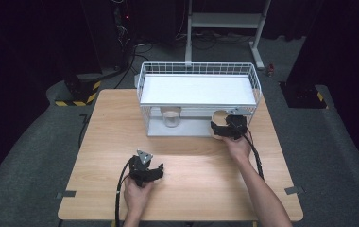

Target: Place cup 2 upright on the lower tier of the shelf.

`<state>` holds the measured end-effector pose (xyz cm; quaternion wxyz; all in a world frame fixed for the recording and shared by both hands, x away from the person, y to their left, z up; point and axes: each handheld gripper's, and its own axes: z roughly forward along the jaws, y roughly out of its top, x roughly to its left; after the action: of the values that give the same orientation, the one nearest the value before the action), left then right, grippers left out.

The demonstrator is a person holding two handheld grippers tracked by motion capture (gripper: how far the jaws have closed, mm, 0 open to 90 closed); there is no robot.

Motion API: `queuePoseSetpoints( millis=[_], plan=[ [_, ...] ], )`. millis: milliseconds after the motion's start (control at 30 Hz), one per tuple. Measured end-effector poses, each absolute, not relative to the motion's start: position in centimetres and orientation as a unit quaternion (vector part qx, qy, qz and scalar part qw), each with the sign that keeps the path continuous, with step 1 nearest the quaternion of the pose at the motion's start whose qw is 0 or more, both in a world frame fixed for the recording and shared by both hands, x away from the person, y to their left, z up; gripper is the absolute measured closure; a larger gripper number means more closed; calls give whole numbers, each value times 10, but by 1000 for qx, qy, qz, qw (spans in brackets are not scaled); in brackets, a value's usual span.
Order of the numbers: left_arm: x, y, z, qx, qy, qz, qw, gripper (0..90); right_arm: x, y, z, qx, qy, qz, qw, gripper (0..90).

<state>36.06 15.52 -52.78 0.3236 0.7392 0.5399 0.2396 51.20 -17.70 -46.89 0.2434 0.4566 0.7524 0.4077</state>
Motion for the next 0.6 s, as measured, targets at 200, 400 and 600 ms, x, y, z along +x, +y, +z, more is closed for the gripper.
queuePoseSetpoints(
  millis=[200, 400, 600],
  plan=[
    [361, 155, -528, 739, 540, 240, 324, 198, 512, -177, -470, 454, 752, 410, 245, 93],
    [361, 155, -528, 739, 540, 240, 324, 198, 512, -178, -471, 449, 752, 412, 252, 89],
    [361, 155, -528, 739, 540, 240, 324, 198, 511, -180, -469, 456, 748, 419, 240, 84]
  ],
)
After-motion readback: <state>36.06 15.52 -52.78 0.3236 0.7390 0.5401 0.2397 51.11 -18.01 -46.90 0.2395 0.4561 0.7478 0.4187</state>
